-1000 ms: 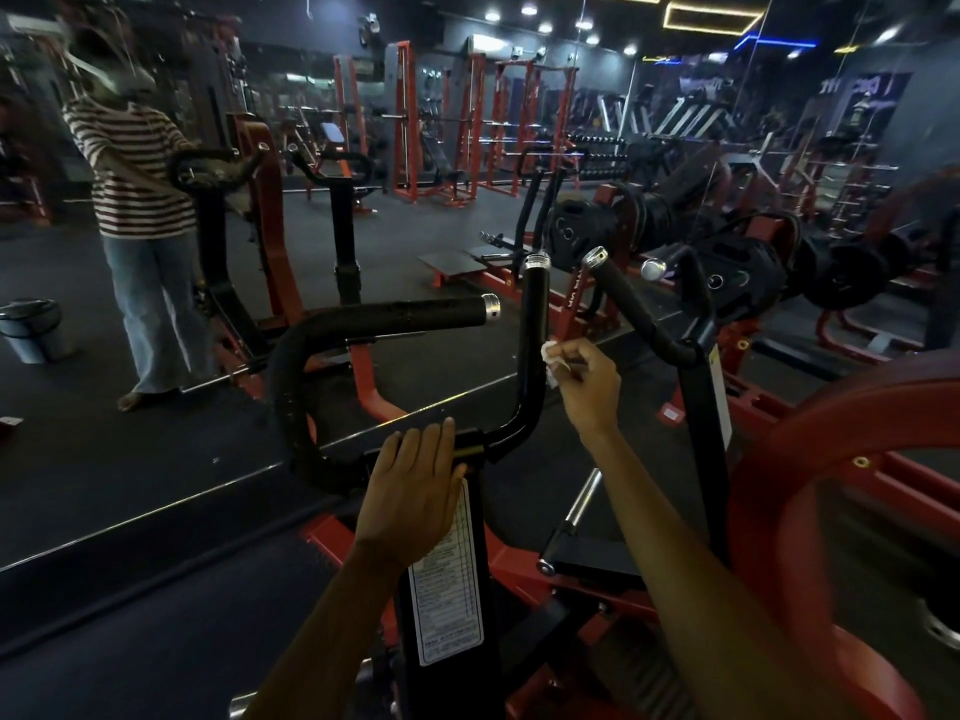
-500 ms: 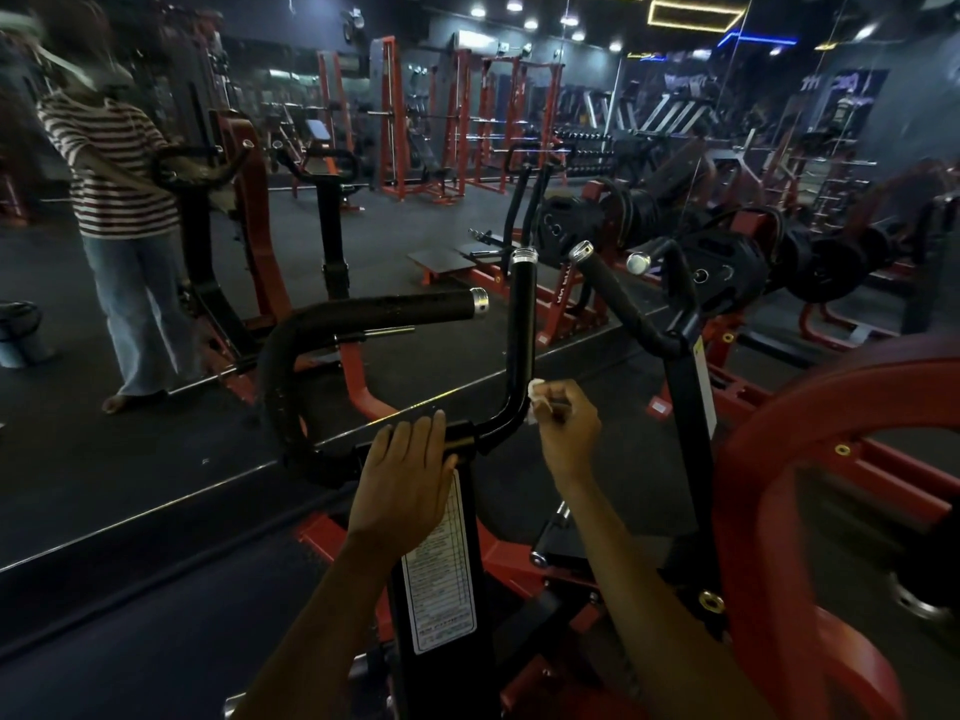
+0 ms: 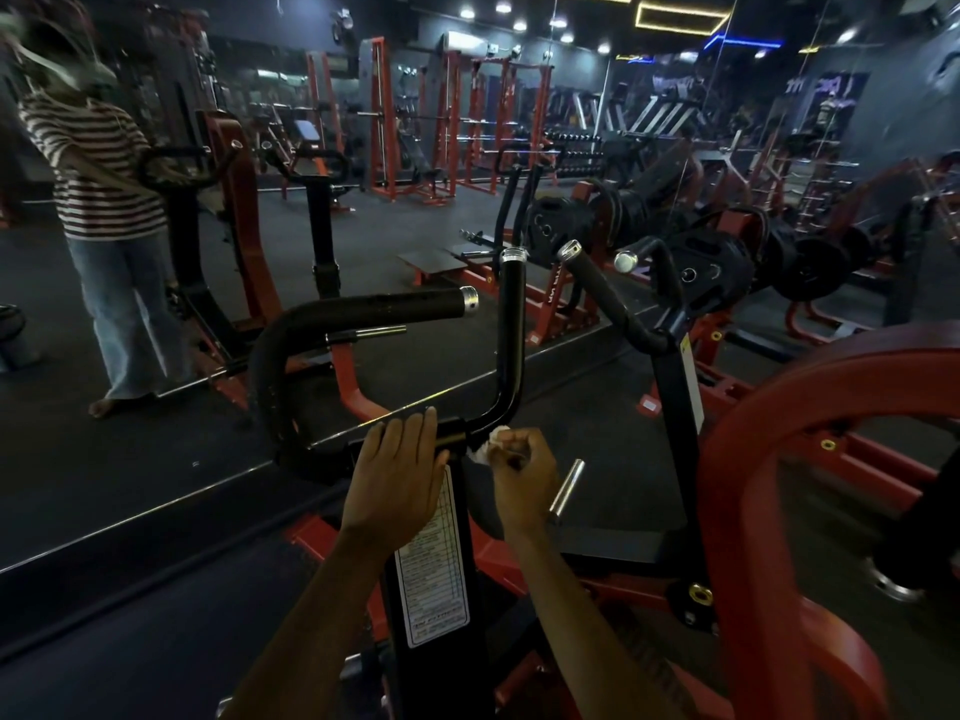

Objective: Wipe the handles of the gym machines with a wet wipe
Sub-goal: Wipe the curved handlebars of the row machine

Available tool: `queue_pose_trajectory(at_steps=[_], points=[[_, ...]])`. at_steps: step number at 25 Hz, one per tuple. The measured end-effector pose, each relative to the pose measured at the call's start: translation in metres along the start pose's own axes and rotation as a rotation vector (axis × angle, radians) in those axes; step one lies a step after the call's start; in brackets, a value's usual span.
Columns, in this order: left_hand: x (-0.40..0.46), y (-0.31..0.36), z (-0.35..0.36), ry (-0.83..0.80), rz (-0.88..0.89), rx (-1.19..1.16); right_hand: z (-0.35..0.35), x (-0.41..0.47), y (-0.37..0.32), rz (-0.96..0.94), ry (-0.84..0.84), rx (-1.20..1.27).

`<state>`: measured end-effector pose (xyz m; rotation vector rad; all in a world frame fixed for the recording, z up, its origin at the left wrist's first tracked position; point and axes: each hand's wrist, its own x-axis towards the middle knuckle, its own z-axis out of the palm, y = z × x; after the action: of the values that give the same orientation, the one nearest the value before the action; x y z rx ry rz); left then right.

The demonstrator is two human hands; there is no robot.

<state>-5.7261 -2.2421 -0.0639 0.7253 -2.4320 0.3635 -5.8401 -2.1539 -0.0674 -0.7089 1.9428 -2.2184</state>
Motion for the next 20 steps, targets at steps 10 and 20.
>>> queue_pose_trajectory(at_steps=[10,20], points=[[0.001,0.001,-0.005,-0.026,-0.008,-0.049,-0.021,0.011,-0.004,-0.113,-0.191,-0.129],[-0.001,0.0,0.001,-0.005,-0.007,-0.037,-0.009,0.162,-0.082,-0.332,0.008,-0.234]])
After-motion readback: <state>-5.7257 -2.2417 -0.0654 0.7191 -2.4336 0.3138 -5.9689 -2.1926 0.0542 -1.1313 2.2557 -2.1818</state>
